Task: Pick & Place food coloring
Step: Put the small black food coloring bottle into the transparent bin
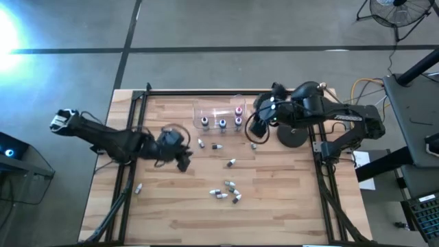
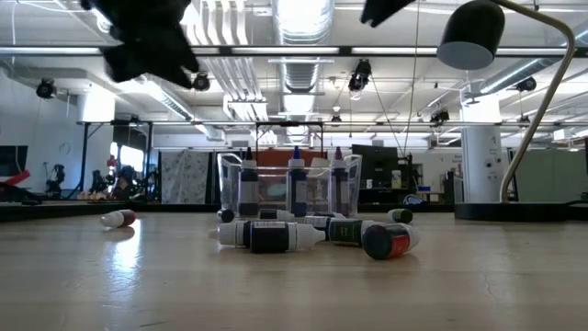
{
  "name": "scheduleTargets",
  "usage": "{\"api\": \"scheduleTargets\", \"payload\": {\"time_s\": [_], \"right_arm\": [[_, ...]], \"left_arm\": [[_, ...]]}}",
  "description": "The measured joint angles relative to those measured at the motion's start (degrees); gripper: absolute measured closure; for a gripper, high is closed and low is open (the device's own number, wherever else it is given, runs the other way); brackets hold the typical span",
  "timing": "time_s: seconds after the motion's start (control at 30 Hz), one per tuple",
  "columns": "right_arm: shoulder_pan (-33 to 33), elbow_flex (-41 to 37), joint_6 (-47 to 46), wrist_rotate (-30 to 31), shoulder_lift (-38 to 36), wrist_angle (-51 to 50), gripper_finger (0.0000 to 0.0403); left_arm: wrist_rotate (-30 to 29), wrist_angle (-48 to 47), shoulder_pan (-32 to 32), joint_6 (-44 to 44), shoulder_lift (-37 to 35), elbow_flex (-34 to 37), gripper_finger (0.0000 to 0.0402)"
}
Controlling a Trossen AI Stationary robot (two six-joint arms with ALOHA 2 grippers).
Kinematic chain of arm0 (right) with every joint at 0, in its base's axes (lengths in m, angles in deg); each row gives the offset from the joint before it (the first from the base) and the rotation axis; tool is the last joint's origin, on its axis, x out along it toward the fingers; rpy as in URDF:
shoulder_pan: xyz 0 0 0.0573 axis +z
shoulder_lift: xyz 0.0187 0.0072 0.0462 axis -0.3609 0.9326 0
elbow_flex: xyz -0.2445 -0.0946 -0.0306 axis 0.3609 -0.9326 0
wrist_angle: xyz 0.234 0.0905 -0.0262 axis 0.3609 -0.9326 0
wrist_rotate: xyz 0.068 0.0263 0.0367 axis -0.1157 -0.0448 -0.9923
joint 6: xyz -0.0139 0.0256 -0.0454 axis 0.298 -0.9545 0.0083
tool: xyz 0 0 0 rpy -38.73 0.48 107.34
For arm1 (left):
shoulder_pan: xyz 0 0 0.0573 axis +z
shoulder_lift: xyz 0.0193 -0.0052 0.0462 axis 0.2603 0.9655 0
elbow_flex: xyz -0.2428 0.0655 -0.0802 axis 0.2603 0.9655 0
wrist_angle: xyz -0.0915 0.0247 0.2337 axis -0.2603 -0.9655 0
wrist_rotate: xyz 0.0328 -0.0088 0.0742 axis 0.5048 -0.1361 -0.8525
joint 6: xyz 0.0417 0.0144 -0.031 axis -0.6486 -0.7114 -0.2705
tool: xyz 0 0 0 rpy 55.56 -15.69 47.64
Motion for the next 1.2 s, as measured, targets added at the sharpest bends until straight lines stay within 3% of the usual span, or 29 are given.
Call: {"api": "scheduleTargets", "payload": {"time_s": [0.13, 0.23, 0.47, 0.6, 0.8, 1.03, 1.2], "right_arm": [[1.11, -3.07, 2.54, -11.19, 0.0, 5.86, 0.0223], [2.09, -5.03, 0.08, -16.47, 0.0, 2.71, 0.0227], [6.6, -9.44, -7.96, -22.57, -0.29, -4.88, 0.0234], [8.85, -12.05, -12.47, -25.66, -0.83, -4.76, 0.0237], [11.49, -15.02, -19.24, -25.64, -0.81, -4.49, 0.0237], [15.53, -18.11, -27.09, -25.61, -0.79, -4.31, 0.0243], [18.12, -20.29, -31.36, -24.66, -0.79, -3.7, 0.0243]], "left_arm": [[0.15, -7.42, -6.81, 13.69, 2.4, -0.08, 0.0282], [0.76, -10.11, -11.3, 23.12, 3.77, -0.1, 0.0282], [5.33, -11.4, -15.96, 35.7, 5.44, -0.21, 0.0282], [6.06, -18.87, -15.27, 42.29, 5.41, -0.21, 0.0282], [11.1, -27.74, -9.55, 40.75, 4.7, -0.17, 0.0282], [33.26, -30.08, -5.63, 31.06, 7.27, 1.56, 0.0282], [39.91, -37.48, -9.3, 32.61, 10.85, 1.71, 0.0282]]}}
